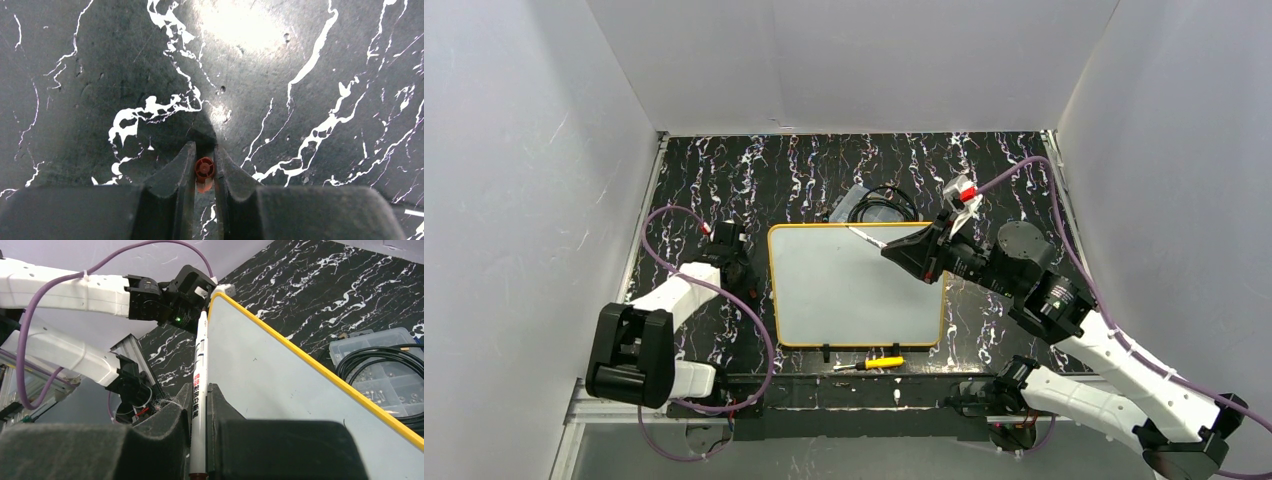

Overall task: Write a sentence on the whiteboard
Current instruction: Place the pen cap at the center of the board, then hold the whiteboard on the whiteboard stand.

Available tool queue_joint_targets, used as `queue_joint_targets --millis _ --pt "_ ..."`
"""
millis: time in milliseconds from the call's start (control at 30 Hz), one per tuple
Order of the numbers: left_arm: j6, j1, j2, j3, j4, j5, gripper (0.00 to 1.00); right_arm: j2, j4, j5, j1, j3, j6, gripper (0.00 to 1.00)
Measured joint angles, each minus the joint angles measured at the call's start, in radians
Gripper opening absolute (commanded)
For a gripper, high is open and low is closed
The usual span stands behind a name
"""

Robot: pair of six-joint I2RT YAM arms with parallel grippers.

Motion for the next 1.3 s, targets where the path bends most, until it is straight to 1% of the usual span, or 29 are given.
queue_joint_targets --millis 33,100,133,167,267,300,333,367,433,567,633,700,800,867,1000,1067,1133,1200,1300 --pt "-0.001 0.002 0.003 -0.001 0.008 0.000 0.25 0.001 -0.002 0.000 0.000 0.000 -0.001 0.01" --pt "-0.005 0.005 0.005 -0.008 0.032 0.001 0.30 0.008 -0.008 0.000 0.000 0.000 -0.006 0.01" --pt "-0.008 0.007 0.005 -0.010 0.044 0.003 0.35 0.012 -0.010 0.000 0.000 0.000 -0.008 0.01" --pt "-0.011 0.009 0.005 -0.011 0.054 0.006 0.43 0.016 -0.012 0.000 0.000 0.000 -0.010 0.01" --pt "-0.012 0.013 0.004 -0.013 0.080 0.016 0.71 0.033 -0.019 0.002 0.000 0.000 -0.016 0.01" --pt "-0.012 0.015 0.002 -0.012 0.084 0.018 0.78 0.039 -0.021 0.004 0.000 0.000 -0.018 0.01" --pt "-0.011 0.017 -0.004 -0.011 0.084 0.019 0.83 0.044 -0.024 0.007 0.000 0.000 -0.020 0.01" --pt "-0.011 0.019 -0.011 -0.011 0.077 0.016 0.86 0.049 -0.026 0.011 0.000 0.000 -0.021 0.01" --pt "-0.011 0.026 -0.035 -0.011 0.043 0.008 0.90 0.060 -0.031 0.019 0.000 0.000 -0.024 0.01" --pt "-0.003 0.046 -0.154 0.003 -0.047 -0.004 0.92 0.080 -0.047 0.029 0.000 0.000 -0.030 0.01" --pt "0.004 0.064 -0.222 0.044 -0.092 -0.002 0.92 0.088 -0.048 0.030 0.002 0.000 -0.039 0.01" --pt "0.016 0.085 -0.260 0.105 -0.128 0.005 0.92 0.091 -0.047 0.032 0.005 0.000 -0.046 0.01" --pt "0.056 0.122 -0.288 0.233 -0.190 0.029 0.93 0.096 -0.048 0.042 0.016 0.002 -0.056 0.01" --pt "0.088 0.145 -0.299 0.319 -0.230 0.066 0.94 0.109 -0.049 0.053 0.027 0.011 -0.067 0.01" --pt "0.139 0.178 -0.320 0.454 -0.273 0.220 0.93 0.134 -0.050 0.103 0.072 0.024 -0.084 0.01" --pt "0.142 0.181 -0.331 0.504 -0.280 0.352 0.93 0.144 -0.054 0.160 0.125 0.029 -0.101 0.01" --pt "0.126 0.181 -0.340 0.525 -0.269 0.475 0.93 0.158 -0.066 0.229 0.193 0.042 -0.121 0.01" --pt "0.111 0.180 -0.349 0.526 -0.261 0.565 0.92 0.180 -0.075 0.311 0.279 0.063 -0.143 0.01" --pt "0.104 0.181 -0.351 0.514 -0.248 0.651 0.89 0.213 -0.073 0.432 0.400 0.082 -0.176 0.01"
